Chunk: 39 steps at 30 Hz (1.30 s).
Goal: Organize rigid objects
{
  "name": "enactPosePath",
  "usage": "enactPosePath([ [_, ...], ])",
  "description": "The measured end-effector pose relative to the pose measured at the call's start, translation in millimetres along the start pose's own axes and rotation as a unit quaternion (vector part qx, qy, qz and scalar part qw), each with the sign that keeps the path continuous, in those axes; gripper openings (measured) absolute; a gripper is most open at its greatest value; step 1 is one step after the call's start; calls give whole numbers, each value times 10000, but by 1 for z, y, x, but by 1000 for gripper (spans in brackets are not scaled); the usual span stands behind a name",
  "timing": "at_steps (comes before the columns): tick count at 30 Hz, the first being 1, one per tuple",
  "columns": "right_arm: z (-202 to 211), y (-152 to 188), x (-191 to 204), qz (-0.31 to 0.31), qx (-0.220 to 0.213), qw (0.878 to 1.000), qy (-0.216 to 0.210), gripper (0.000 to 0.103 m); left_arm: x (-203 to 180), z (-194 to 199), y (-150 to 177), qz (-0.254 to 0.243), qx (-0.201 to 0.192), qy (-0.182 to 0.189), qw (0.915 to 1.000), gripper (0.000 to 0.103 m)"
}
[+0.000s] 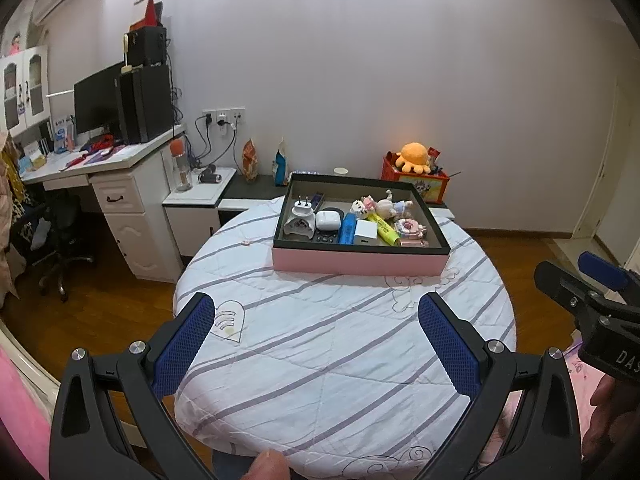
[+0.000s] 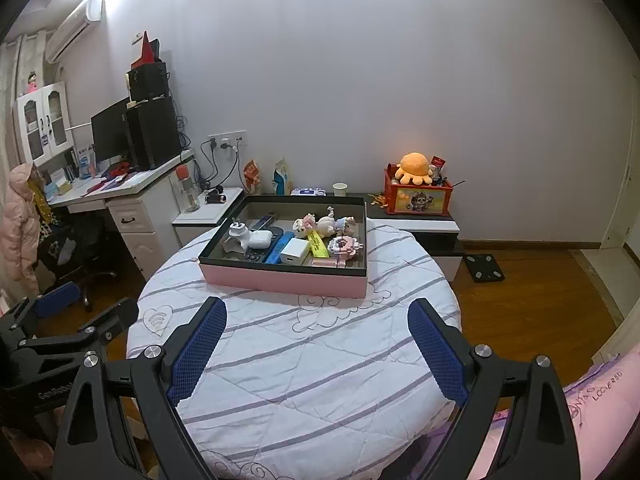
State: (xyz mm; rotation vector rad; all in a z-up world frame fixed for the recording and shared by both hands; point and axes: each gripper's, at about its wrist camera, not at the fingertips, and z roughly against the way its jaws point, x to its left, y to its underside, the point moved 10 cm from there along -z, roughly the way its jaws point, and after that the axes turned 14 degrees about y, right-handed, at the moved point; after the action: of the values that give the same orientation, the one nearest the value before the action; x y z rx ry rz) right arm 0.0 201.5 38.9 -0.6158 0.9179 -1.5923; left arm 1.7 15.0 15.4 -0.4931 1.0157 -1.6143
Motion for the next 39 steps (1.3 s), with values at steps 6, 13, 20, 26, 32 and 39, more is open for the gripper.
enactPosePath([
  [6, 1, -1, -1, -19, -5, 10000, -11, 94, 0, 5, -1, 45, -37, 4, 10000, 103],
  [13, 0, 0, -2, -34, 21, 10000, -56, 94, 1, 3, 0, 93, 18, -39, 9999, 103],
  [20, 0, -1, -3, -50, 32, 10000, -79, 94, -1, 4, -1, 75, 30, -98, 9999, 103],
  [26, 0, -1, -1, -64, 58, 9999, -107, 94, 0, 6, -3, 73, 32, -156, 9998, 103],
  [32, 2, -2, -1, -80, 52, 9999, -83, 94, 0, 11, -7, 5, -34, -260, 9997, 103],
  [39, 2, -3, -2, -86, 74, 9999, -61, 94, 1, 13, -10, -35, -26, -346, 9994, 103],
])
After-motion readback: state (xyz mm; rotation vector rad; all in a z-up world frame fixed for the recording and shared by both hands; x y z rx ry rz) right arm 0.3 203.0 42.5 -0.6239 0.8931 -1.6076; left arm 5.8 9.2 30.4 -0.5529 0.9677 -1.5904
